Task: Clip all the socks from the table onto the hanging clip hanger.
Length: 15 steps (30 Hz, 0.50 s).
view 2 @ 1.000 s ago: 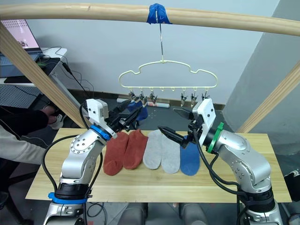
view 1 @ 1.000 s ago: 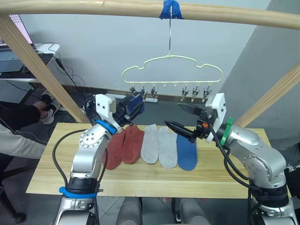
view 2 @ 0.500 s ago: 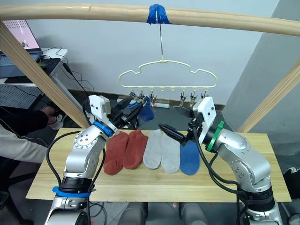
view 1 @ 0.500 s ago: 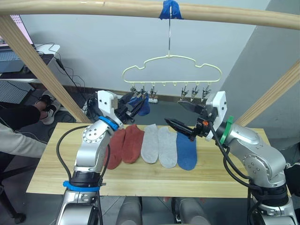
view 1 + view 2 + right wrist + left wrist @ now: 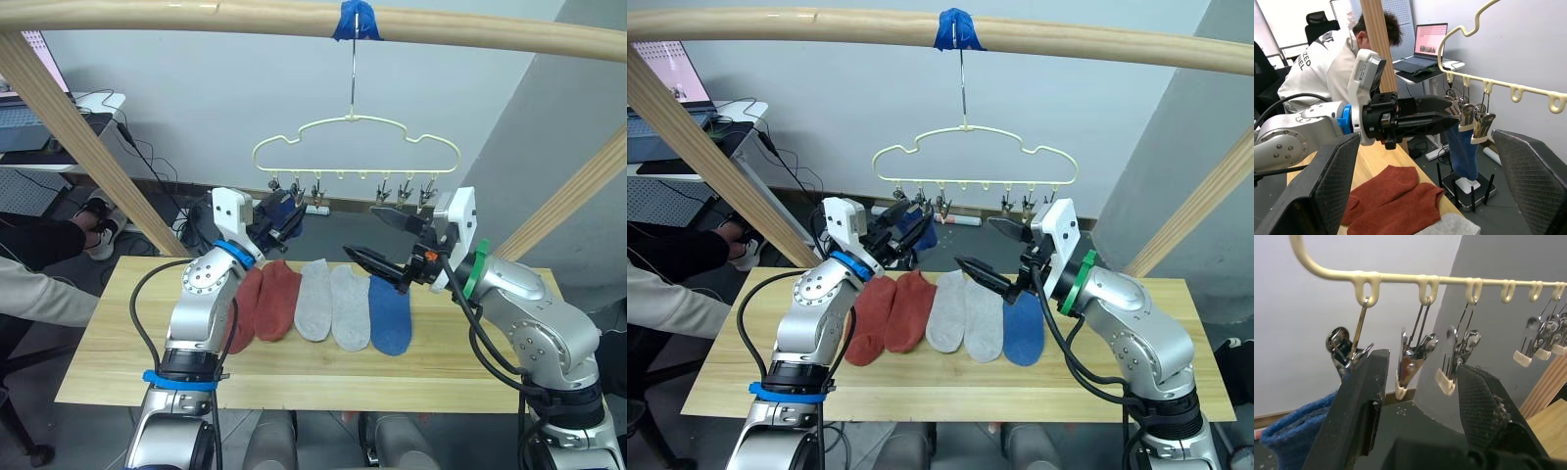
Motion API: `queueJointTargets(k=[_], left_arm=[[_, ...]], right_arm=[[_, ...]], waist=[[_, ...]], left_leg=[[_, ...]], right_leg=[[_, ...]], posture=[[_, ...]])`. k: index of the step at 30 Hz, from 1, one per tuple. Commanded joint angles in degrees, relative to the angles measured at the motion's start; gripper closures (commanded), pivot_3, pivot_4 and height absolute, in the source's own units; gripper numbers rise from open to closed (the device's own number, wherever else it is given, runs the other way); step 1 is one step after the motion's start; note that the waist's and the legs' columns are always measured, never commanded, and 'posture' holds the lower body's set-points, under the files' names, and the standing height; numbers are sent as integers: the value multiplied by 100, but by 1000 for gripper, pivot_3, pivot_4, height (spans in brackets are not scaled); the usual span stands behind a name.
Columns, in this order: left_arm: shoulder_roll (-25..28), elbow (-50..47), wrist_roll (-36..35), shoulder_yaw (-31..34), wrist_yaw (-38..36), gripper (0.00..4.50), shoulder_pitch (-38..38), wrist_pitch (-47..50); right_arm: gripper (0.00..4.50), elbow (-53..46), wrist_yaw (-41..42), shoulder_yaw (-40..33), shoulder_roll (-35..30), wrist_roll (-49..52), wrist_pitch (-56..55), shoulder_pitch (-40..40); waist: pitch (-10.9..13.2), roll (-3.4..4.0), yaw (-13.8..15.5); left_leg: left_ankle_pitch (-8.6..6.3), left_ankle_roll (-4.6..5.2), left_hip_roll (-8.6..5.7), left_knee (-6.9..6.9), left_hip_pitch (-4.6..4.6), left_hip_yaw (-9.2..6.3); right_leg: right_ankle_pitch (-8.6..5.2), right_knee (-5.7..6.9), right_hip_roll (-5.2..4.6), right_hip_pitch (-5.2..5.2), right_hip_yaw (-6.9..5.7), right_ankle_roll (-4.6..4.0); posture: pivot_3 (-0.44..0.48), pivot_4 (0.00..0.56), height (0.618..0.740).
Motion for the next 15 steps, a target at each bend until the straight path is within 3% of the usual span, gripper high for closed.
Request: queueJointTargets(k=[1, 15], left_arm=[[-56, 145, 135, -35, 74, 2022, -212, -275], [-221, 641, 276, -5, 229, 2022, -530, -620]], right_arm=[[0, -255, -15, -30, -27, 79, -71, -67], [0, -236, -117, -14, 6, 183, 21, -257]], waist=[[0, 0, -1], [0, 0, -6]], left_leg=[[0, 0, 0, 0, 0, 0], [0, 0, 0, -1, -2, 0]], right_leg=[[0, 0, 0, 0, 0, 0], [0, -3, 1, 0, 0, 0]], posture=[[-43, 199, 740], [-50, 202, 740]])
